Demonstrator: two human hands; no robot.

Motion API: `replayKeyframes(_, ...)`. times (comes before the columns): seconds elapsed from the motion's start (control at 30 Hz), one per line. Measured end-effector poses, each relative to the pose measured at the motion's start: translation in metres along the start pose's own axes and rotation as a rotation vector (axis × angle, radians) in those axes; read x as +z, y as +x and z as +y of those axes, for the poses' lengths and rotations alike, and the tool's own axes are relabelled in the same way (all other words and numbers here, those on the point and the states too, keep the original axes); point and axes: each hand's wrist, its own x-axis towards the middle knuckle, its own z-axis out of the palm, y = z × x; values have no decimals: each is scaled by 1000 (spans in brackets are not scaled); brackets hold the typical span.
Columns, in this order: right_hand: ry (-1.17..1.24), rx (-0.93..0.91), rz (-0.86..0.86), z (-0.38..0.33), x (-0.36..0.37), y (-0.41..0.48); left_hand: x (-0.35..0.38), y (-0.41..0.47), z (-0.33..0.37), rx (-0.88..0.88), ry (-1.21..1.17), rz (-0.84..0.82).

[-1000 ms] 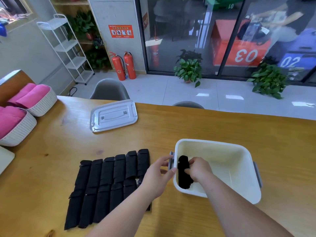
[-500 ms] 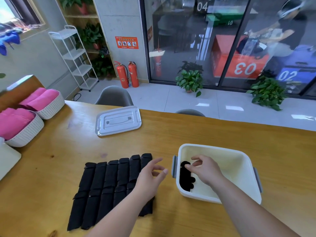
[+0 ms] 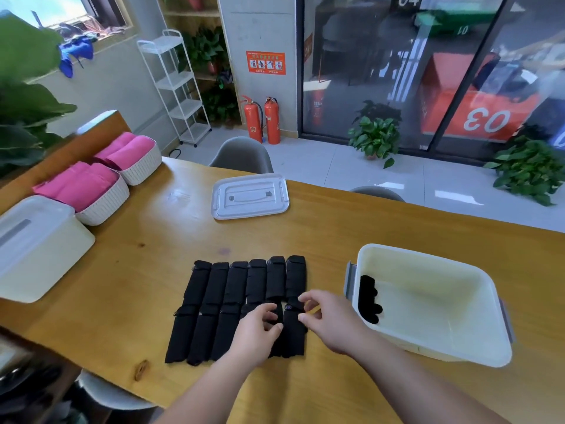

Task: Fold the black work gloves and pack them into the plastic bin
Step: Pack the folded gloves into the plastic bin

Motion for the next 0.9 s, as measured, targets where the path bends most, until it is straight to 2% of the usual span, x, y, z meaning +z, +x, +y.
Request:
replayKeyframes(0.1, -148, 69, -130, 9, 21, 7, -1, 1, 2, -3, 25, -30)
replayKeyframes(0.27, -142, 158, -264, 30, 38, 13, 2, 6, 8, 11, 71, -96)
replayKeyframes(0.53, 106, 244, -155, 54, 43, 6, 24, 14, 20, -26, 73, -176)
replayKeyframes(0.9, 259, 340, -106, 77, 46, -6, 54, 13, 43, -151, 122, -139)
